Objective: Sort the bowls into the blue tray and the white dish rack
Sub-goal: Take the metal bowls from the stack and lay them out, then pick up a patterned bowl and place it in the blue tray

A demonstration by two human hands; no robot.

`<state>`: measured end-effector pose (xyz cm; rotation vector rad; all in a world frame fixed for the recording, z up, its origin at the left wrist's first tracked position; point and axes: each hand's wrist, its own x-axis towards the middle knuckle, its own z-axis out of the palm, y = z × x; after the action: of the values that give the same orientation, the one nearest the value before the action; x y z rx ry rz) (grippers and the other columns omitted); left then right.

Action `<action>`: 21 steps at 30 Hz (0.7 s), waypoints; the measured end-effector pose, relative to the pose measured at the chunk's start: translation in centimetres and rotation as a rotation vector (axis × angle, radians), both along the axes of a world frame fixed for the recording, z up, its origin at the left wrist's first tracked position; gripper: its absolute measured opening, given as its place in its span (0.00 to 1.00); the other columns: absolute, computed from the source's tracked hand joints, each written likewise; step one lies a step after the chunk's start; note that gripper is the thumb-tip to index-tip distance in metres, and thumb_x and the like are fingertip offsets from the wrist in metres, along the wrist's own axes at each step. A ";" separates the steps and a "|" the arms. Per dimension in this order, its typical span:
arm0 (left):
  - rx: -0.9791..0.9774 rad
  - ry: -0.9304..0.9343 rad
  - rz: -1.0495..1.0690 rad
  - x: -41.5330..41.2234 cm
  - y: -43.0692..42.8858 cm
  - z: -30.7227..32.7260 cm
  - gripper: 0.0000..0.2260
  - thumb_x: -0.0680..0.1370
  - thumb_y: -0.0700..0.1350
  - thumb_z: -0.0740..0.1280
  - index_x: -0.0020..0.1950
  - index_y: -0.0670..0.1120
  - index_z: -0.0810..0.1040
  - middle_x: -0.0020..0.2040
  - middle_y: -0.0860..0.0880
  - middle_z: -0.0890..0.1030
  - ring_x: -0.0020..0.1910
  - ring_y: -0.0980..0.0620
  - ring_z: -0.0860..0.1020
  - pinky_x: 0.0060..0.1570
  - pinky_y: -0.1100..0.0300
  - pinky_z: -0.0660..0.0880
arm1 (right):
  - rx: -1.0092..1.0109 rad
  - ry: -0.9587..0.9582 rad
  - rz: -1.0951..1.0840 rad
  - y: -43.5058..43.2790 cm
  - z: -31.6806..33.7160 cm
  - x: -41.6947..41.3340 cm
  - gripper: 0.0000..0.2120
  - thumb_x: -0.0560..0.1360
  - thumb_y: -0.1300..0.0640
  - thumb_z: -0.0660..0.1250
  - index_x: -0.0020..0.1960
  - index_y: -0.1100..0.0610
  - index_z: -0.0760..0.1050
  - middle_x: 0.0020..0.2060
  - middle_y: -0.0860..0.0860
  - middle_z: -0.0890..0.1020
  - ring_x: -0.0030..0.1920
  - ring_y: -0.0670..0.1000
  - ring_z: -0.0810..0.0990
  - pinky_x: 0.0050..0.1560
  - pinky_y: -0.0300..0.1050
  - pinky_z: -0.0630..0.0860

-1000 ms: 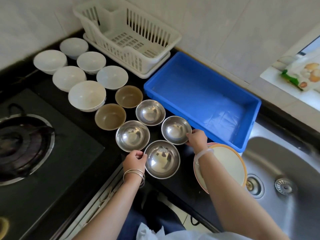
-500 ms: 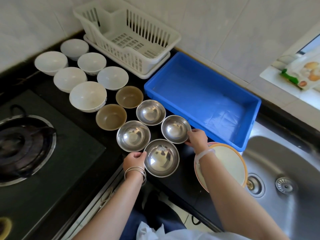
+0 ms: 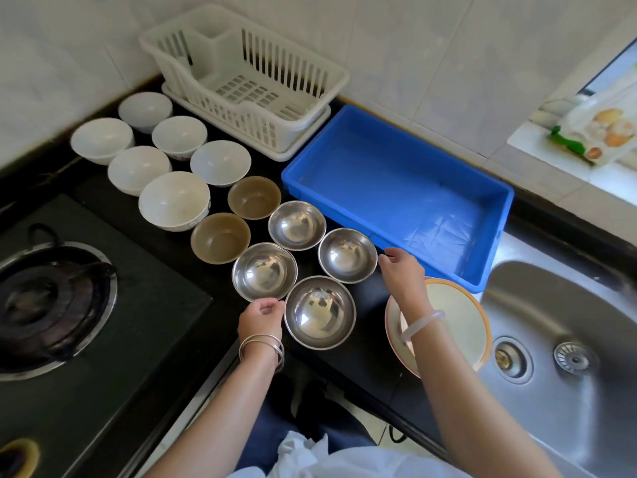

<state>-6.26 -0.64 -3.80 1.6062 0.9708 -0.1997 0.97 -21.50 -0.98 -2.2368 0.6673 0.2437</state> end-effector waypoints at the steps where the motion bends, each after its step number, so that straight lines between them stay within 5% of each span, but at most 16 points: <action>1: 0.055 -0.029 -0.039 0.1 -0.1 0.6 0.02 0.72 0.43 0.69 0.40 0.48 0.77 0.43 0.47 0.82 0.42 0.49 0.79 0.45 0.57 0.74 | -0.018 -0.046 -0.007 -0.3 0.6 -0.6 0.16 0.78 0.56 0.59 0.63 0.58 0.75 0.55 0.54 0.82 0.52 0.54 0.77 0.47 0.42 0.67; 6: 0.121 -0.183 -0.270 1.8 -3.1 3.5 0.02 0.74 0.42 0.67 0.45 0.47 0.77 0.41 0.52 0.78 0.38 0.57 0.76 0.38 0.68 0.70 | -0.141 -0.198 -0.109 -3.8 2.4 -3.9 0.13 0.78 0.58 0.59 0.59 0.55 0.76 0.49 0.54 0.83 0.35 0.48 0.76 0.34 0.44 0.70; 9: 0.070 -0.236 -0.428 2.9 -6.3 4.1 0.06 0.75 0.41 0.66 0.51 0.44 0.79 0.44 0.52 0.79 0.38 0.61 0.75 0.33 0.78 0.69 | -0.269 -0.200 -0.145 -6.7 2.2 -6.2 0.15 0.77 0.60 0.60 0.63 0.57 0.75 0.56 0.55 0.81 0.48 0.53 0.79 0.44 0.43 0.69; 12: 0.035 -0.192 -0.653 3.0 -9.5 4.0 0.12 0.75 0.42 0.66 0.58 0.44 0.77 0.53 0.49 0.80 0.48 0.57 0.76 0.47 0.71 0.69 | -0.326 -0.142 -0.184 -9.2 1.4 -8.4 0.18 0.76 0.61 0.62 0.65 0.60 0.73 0.60 0.59 0.79 0.60 0.61 0.75 0.57 0.49 0.70; 15: 0.055 -0.157 -0.856 2.6 -12.3 3.7 0.15 0.76 0.45 0.66 0.61 0.44 0.76 0.59 0.48 0.79 0.58 0.51 0.76 0.55 0.61 0.69 | -0.304 -0.037 -0.259 -10.6 0.3 -10.3 0.17 0.77 0.60 0.63 0.65 0.60 0.73 0.58 0.61 0.80 0.59 0.62 0.76 0.53 0.49 0.70; 21: 0.229 -0.064 -1.049 2.1 -14.9 2.9 0.18 0.76 0.48 0.64 0.66 0.47 0.72 0.62 0.46 0.77 0.60 0.47 0.75 0.57 0.55 0.72 | -0.146 -0.105 -0.406 -11.1 -0.4 -12.4 0.12 0.77 0.62 0.62 0.58 0.58 0.79 0.52 0.57 0.84 0.52 0.58 0.80 0.47 0.42 0.68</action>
<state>-4.14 -15.57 -0.87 2.1935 0.0126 -0.7597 -11.41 -32.64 -1.37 -2.1722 1.0885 -0.1276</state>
